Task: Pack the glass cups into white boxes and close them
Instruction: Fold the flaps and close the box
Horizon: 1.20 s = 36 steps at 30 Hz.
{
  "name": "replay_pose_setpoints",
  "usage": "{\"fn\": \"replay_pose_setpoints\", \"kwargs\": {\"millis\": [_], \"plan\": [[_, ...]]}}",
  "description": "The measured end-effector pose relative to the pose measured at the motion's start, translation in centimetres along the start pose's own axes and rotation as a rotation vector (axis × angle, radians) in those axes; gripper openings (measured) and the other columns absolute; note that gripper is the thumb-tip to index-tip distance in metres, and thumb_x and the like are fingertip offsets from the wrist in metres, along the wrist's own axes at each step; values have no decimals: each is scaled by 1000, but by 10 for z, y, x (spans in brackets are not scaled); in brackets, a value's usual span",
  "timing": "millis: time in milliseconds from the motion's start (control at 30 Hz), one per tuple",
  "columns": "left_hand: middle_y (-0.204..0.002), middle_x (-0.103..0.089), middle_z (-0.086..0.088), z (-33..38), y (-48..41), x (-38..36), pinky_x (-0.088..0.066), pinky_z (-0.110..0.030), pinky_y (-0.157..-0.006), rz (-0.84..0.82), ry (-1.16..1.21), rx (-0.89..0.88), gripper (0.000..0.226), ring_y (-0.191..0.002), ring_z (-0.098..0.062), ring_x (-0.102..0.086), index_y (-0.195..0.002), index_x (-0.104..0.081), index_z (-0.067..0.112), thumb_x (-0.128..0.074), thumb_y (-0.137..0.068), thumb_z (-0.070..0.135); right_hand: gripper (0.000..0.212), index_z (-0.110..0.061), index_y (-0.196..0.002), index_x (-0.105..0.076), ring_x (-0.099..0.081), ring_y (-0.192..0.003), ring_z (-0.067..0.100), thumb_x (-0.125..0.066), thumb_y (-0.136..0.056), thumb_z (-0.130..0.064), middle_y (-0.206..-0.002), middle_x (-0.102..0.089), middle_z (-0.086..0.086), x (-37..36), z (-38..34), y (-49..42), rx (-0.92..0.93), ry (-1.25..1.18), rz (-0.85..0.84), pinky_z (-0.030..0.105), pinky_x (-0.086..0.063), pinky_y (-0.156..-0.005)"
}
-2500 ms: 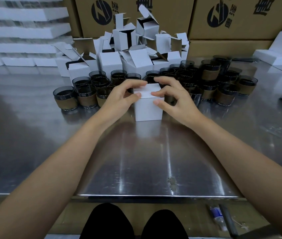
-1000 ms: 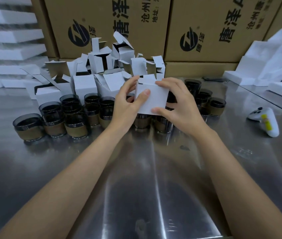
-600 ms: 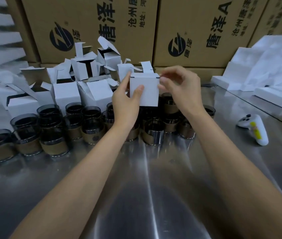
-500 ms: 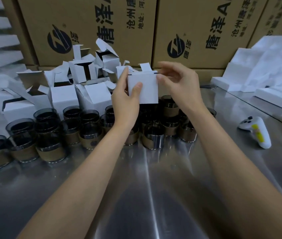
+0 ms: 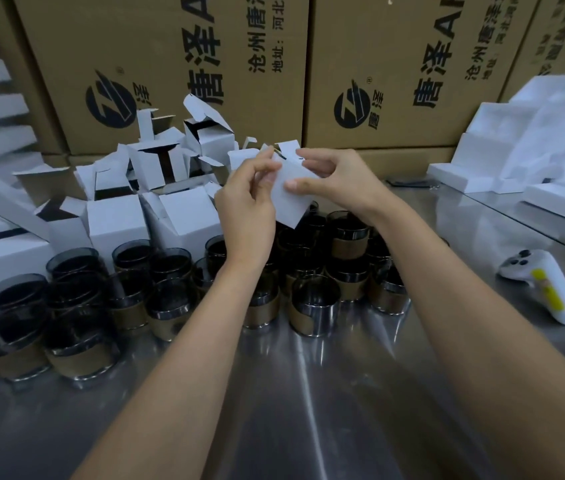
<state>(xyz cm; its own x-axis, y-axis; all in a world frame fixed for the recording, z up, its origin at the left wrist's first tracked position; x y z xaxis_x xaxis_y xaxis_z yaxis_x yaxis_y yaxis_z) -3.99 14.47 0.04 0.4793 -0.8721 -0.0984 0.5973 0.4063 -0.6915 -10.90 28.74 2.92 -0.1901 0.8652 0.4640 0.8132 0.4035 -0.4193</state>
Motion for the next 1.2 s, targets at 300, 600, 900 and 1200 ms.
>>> {"fn": "replay_pose_setpoints", "kwargs": {"millis": [300, 600, 900, 1200], "plan": [[-112, -66, 11, -3, -2, -9, -44, -11, -95, -9, 51, 48, 24, -112, 2, -60, -96, -65, 18, -56, -92, -4, 50, -24, -116, -65, -61, -86, -6, -85, -71, -30, -102, -60, -6, 15, 6, -17, -62, 14, -3, 9, -47, -77], [-106, -69, 2, -33, 6, -24, -49, -34, -93, -554, -572, 206, 13, -102, -15, -61, -102, -71, 17, -65, -92, 23, 91, -7, -143, -40, -39, -124, 29, -86, -69, -35, -138, -27, 13, 66, 50, -73, -315, 530, 246, 32, -25, -113], [-100, -68, 4, -35, 4, -22, -50, -39, -91, -518, -607, 193, 15, -97, -15, -60, -99, -70, 20, -56, -97, 19, 81, -10, -148, -34, -40, -130, 39, -75, -83, -34, -152, -11, 16, 52, 84, -103, -501, 766, -17, 40, -31, -112], [-92, -65, 5, -36, -3, -21, -48, -31, -81, -484, -590, 143, 16, -89, -14, -58, -97, -70, 20, -54, -98, 19, 64, -10, -145, -40, -41, -132, 32, -69, -90, -25, -149, -37, 13, 35, 115, -103, -585, 886, -241, 38, -38, -104]]}}
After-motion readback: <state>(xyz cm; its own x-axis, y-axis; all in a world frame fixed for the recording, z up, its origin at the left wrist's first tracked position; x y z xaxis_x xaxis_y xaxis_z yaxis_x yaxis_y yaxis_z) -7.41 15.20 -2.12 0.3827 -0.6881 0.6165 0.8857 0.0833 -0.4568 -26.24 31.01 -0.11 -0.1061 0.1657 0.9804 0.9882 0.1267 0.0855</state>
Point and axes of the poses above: each hand's wrist, its own y-axis away from the middle knuckle, its own x-axis out of the back of the hand, z = x × y, the point moved 3 cm from there along -y, towards the middle knuckle
